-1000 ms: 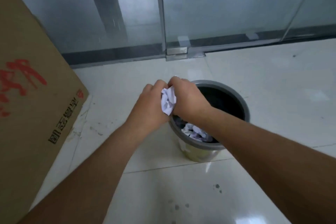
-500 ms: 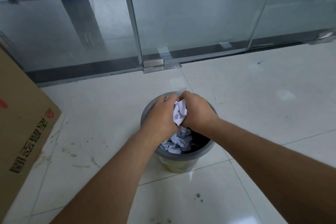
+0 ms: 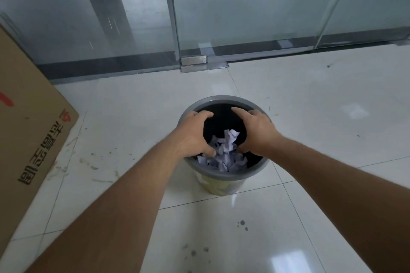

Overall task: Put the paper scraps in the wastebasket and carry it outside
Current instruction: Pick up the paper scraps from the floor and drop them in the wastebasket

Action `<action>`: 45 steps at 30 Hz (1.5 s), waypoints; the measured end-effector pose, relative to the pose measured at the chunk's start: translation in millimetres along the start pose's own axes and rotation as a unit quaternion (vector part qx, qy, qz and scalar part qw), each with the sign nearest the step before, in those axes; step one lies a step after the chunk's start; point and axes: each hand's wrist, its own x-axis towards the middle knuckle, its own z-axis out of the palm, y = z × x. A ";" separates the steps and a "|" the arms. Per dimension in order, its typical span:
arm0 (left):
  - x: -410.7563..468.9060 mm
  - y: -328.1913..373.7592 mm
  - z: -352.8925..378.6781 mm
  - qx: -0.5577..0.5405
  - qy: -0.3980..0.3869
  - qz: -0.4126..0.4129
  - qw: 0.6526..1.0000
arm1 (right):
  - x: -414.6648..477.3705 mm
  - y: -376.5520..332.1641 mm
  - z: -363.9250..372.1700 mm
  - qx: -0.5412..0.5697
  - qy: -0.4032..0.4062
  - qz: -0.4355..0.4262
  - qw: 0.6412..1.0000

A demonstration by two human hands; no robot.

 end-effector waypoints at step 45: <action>-42.5 3.4 -35.5 -0.120 0.237 0.028 0.964 | -24.6 -84.9 -28.0 0.235 0.071 -0.141 0.959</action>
